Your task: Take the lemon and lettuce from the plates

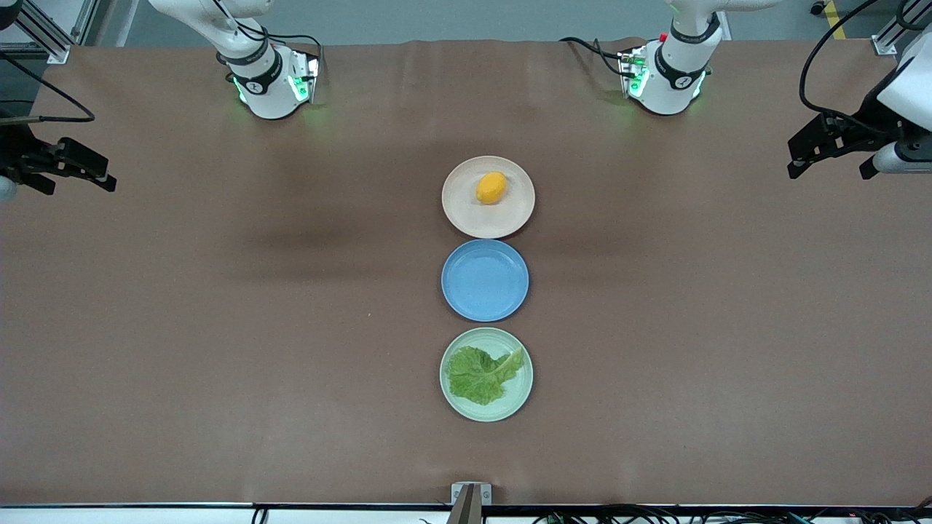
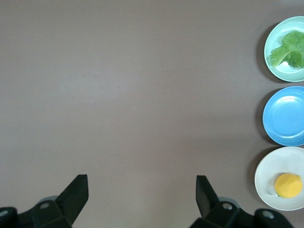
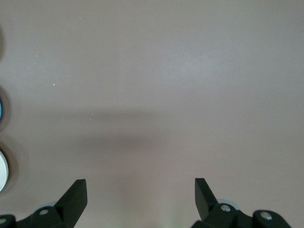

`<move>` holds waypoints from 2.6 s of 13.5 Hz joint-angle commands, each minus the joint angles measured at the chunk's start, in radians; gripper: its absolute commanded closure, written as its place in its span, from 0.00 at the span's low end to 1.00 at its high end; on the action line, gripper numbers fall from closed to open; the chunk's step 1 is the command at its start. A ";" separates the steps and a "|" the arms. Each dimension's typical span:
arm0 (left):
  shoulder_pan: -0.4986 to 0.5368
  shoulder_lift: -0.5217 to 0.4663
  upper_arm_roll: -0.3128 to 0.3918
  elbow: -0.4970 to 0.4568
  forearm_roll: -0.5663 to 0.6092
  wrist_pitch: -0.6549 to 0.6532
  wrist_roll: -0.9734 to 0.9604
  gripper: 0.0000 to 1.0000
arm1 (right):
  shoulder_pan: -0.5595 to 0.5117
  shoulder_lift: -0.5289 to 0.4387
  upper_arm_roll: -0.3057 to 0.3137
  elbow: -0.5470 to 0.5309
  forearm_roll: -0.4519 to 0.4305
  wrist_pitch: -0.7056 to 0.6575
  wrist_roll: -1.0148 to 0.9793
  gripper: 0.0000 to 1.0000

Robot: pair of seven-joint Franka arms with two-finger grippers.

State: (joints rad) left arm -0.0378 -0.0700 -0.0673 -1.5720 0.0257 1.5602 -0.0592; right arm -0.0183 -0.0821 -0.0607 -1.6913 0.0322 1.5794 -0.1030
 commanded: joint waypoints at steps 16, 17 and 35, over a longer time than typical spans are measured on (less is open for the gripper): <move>-0.195 0.516 -0.026 0.240 0.010 0.262 -0.008 0.00 | -0.018 0.083 -0.008 0.073 0.011 -0.019 -0.011 0.00; -0.209 0.545 -0.026 0.239 0.010 0.320 -0.007 0.00 | -0.032 0.108 -0.008 0.074 0.014 -0.013 -0.011 0.00; -0.433 0.978 -0.025 0.231 0.020 1.164 0.006 0.08 | 0.640 0.171 0.007 -0.180 0.095 0.307 1.299 0.00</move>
State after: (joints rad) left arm -0.4484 0.8765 -0.0955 -1.3634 0.0257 2.6902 -0.0498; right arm 0.5126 0.0836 -0.0413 -1.8031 0.1208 1.7972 1.0402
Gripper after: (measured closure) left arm 0.057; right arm 0.000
